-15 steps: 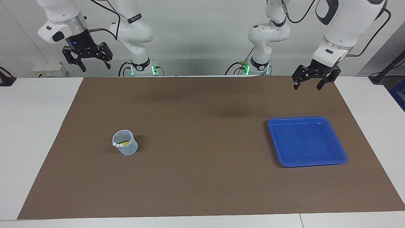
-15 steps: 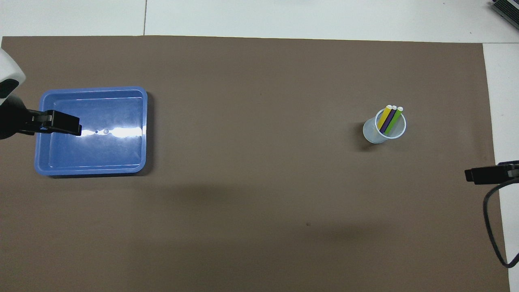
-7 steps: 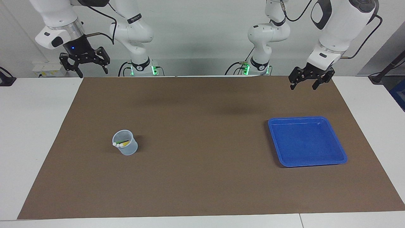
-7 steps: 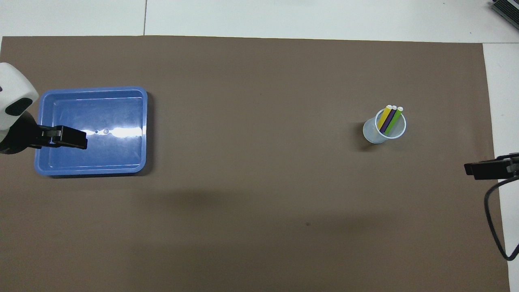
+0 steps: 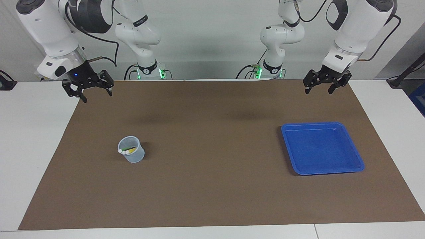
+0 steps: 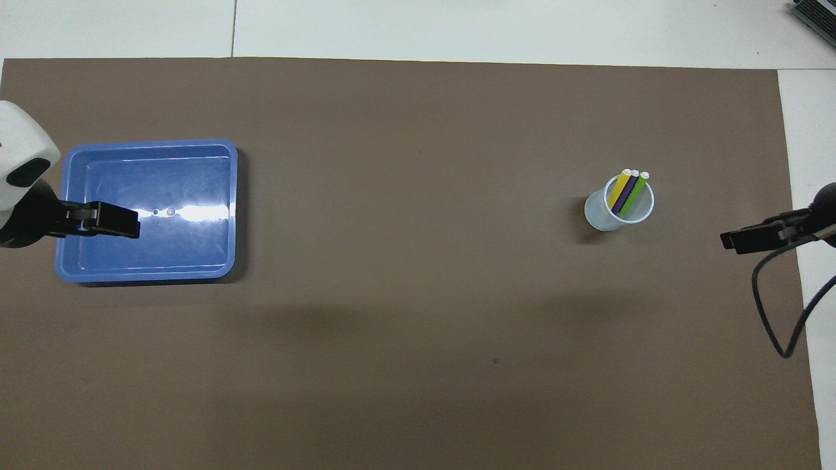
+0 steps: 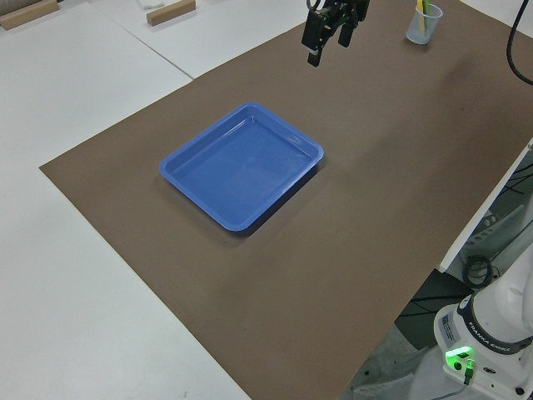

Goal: Right arm passes pens to left for tray arrangement
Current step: 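Reach the right gripper to the pens in the white cup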

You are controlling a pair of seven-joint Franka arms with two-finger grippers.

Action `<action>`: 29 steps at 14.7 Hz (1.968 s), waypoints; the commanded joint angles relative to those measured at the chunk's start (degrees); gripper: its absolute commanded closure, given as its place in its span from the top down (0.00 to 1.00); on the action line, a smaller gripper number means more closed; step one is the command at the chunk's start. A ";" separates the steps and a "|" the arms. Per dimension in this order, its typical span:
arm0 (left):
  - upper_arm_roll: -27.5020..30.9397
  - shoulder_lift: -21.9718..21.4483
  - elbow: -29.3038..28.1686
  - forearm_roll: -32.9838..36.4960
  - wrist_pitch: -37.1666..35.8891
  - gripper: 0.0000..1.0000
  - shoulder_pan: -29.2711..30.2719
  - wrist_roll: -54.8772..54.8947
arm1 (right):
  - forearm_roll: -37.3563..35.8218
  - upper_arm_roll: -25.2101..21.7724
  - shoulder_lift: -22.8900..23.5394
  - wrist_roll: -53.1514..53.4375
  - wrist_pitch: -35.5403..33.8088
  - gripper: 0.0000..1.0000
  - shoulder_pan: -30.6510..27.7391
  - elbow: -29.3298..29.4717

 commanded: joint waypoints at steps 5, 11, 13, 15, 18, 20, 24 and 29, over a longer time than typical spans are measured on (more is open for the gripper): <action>-0.02 -1.68 -2.12 0.02 1.39 0.99 0.61 0.38 | 11.48 0.46 11.12 -16.25 8.38 1.00 -5.81 1.25; -0.02 -1.68 -1.94 0.02 1.83 0.99 0.52 0.29 | 11.49 0.90 17.55 -17.24 14.54 1.00 -4.76 4.94; -0.02 -1.68 -2.03 0.02 1.83 0.99 0.61 0.38 | 10.27 0.90 17.82 -17.41 17.52 1.00 -2.23 4.86; -0.02 -1.60 -1.94 0.02 1.91 0.99 0.61 0.46 | 6.24 0.90 18.69 -18.46 20.42 1.00 0.58 4.86; -0.02 -1.59 -1.86 0.02 1.91 0.99 0.61 0.46 | 2.35 0.90 20.36 -22.58 23.86 1.00 2.44 4.68; -0.02 -1.59 -1.86 0.02 1.91 1.00 0.61 0.46 | 1.83 0.99 21.07 -26.88 24.31 1.00 3.67 4.51; -0.02 -1.59 -1.86 0.02 2.35 0.99 0.61 0.38 | -1.08 0.99 21.60 -30.41 23.34 0.91 4.20 4.33; -0.02 -1.51 -1.86 0.02 2.53 0.99 0.61 0.38 | -0.99 0.99 21.51 -30.68 19.57 0.69 3.33 4.42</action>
